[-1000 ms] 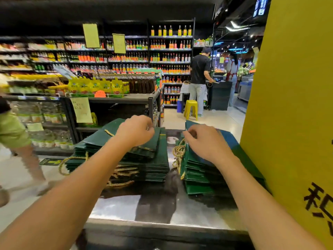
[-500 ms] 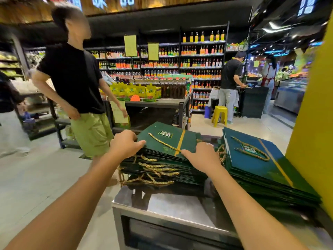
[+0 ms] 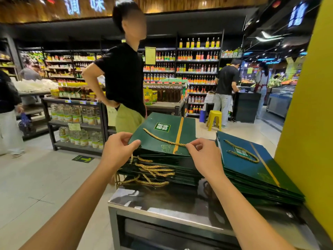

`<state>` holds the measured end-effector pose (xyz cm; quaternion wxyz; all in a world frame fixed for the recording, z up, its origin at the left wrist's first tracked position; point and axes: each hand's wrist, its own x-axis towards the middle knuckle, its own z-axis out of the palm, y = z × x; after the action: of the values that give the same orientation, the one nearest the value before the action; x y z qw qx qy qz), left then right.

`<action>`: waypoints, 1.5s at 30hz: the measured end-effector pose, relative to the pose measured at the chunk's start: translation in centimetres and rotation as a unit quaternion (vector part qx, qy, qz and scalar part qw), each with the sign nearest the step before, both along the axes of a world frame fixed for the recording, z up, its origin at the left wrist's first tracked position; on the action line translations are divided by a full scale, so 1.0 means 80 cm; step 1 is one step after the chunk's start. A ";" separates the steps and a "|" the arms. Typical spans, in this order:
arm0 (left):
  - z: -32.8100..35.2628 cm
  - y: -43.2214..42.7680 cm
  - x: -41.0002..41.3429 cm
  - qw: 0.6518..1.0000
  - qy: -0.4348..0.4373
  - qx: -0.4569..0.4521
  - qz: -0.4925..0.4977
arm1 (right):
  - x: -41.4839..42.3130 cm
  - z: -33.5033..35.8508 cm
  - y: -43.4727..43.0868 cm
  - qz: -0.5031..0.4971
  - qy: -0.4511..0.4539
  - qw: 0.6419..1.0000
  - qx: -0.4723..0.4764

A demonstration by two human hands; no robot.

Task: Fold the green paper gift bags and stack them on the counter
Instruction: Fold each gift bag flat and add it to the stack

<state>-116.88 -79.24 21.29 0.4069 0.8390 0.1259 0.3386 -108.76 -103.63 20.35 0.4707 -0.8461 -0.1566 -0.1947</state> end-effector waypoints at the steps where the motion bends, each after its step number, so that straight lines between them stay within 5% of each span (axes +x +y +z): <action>1: -0.001 -0.003 -0.005 0.999 -0.007 -0.030 -0.007 | -0.005 0.001 -0.004 0.003 -0.006 1.000 0.010; 11: -0.049 -0.038 -0.049 0.958 -0.029 -0.263 -0.108 | -0.077 -0.034 -0.067 0.063 0.058 0.978 0.193; 17: -0.085 -0.061 -0.062 0.942 -0.001 -0.300 -0.151 | -0.112 -0.086 -0.108 0.095 0.078 0.975 0.185; 24: -0.109 -0.079 -0.053 0.951 0.011 -0.279 -0.134 | -0.118 -0.113 -0.132 0.111 0.083 0.987 0.082; 36: -0.121 -0.091 -0.065 0.965 -0.016 -0.211 -0.152 | -0.118 -0.133 -0.155 0.006 -0.132 0.984 -0.120; 45: -0.142 -0.116 -0.094 0.968 -0.010 -0.196 -0.159 | -0.120 -0.118 -0.119 0.046 -0.199 0.978 -0.042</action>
<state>-124.43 -88.48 9.97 0.6133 0.7486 0.0513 0.2465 -118.37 -113.18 10.88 0.4025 -0.8016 -0.2937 -0.3305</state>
